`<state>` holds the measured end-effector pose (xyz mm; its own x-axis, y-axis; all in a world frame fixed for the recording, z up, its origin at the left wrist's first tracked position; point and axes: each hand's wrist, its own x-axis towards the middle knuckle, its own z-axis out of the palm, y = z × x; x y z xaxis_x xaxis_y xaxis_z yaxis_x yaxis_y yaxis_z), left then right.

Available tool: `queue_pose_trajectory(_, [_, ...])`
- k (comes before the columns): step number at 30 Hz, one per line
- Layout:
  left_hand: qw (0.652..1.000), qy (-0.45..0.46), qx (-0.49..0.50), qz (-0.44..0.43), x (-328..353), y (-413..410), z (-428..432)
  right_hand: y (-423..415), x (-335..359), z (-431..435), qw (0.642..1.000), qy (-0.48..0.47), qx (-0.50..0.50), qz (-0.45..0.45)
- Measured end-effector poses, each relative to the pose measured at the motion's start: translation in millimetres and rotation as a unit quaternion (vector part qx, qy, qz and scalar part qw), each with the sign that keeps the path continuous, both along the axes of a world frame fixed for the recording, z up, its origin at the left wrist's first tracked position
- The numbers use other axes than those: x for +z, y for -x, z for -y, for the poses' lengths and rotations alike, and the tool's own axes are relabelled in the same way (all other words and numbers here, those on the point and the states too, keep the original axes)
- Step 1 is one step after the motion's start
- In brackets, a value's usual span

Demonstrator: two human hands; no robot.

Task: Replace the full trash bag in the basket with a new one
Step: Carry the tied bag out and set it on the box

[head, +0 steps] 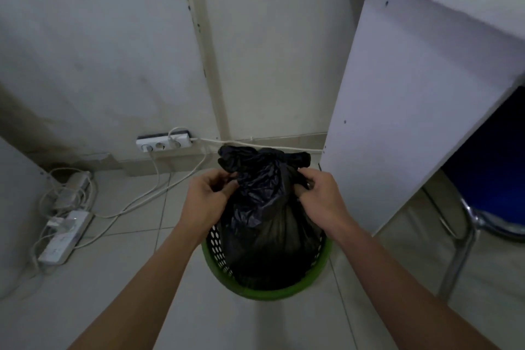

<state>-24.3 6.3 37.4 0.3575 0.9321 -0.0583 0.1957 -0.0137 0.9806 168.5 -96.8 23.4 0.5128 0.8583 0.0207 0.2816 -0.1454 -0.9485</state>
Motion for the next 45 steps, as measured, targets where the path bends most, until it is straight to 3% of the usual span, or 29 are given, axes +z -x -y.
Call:
queue_pose_trajectory(10, [0.994,0.048,-0.092,0.02,312.7,10.2,35.8,34.4,310.5,42.6,0.992,-0.021,-0.079,-0.093])
queue_pose_trajectory(13, [0.986,0.03,-0.166,-0.021,412.9,9.4,44.6,38.5,408.1,59.3,0.994,-0.031,-0.077,-0.067])
queue_pose_trajectory(17, [0.96,-0.064,-0.254,-0.105,525.6,-0.1,55.9,39.6,515.8,92.2,0.998,-0.036,-0.057,-0.02])
queue_pose_trajectory(21, [0.941,-0.064,-0.325,-0.066,602.2,-26.5,86.6,27.9,587.5,140.1,0.995,-0.056,-0.088,0.003])
queue_pose_trajectory(28, [0.903,-0.043,-0.426,0.033,651.9,-118.1,184.2,-29.0,638.0,270.6,0.981,-0.072,-0.17,0.061])
queue_pose_trajectory(36, [0.86,0.014,-0.506,0.063,672.3,-262.6,357.4,-130.2,650.7,458.8,0.938,-0.079,-0.329,0.073])
queue_pose_trajectory(41, [0.849,0.015,-0.525,0.064,671.0,-347.8,456.3,-185.5,669.0,561.8,0.924,-0.089,-0.364,0.079])
queue_pose_trajectory(45, [0.825,0.041,-0.561,0.056,662.7,-418.7,527.8,-232.3,671.5,630.3,0.916,-0.037,-0.379,0.126])
